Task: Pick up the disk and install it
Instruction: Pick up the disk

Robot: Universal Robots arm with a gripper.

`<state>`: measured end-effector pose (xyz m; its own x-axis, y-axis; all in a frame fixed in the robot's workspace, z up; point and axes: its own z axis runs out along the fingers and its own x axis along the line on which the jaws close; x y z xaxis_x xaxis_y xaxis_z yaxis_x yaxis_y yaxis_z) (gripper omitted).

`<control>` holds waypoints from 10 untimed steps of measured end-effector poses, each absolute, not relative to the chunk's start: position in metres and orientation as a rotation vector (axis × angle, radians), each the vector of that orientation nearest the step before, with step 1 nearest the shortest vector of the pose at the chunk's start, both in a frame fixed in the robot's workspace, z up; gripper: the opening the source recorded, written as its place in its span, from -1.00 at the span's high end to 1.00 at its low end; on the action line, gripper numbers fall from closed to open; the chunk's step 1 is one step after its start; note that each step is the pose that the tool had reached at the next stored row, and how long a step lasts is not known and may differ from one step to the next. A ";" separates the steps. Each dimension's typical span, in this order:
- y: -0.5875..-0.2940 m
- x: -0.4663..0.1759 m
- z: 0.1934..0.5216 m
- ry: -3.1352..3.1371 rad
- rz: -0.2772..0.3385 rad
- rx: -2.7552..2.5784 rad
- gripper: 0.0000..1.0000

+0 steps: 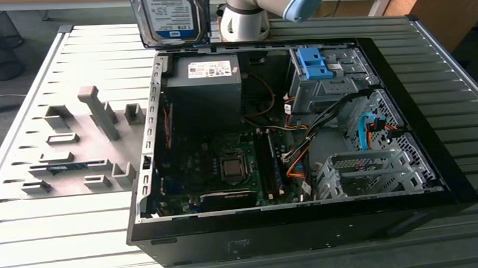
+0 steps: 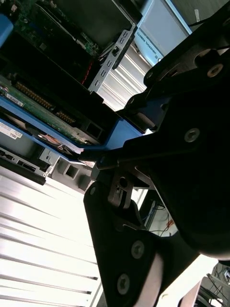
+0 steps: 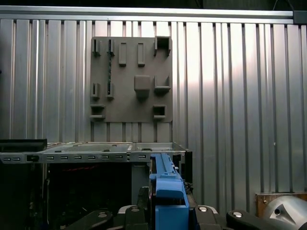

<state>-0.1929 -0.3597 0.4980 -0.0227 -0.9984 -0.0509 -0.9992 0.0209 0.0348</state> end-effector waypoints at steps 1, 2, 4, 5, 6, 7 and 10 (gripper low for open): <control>-0.360 -0.191 0.498 2.236 0.095 -2.188 0.27; -0.360 -0.189 0.498 2.236 0.095 -2.188 0.27; -0.360 -0.185 0.498 2.236 0.095 -2.188 0.27; -0.360 -0.183 0.498 2.236 0.095 -2.188 0.27; -0.360 -0.181 0.498 2.236 0.095 -2.188 0.27; -0.360 -0.178 0.498 2.236 0.095 -2.188 0.27; -0.360 -0.171 0.498 2.236 0.095 -2.188 0.27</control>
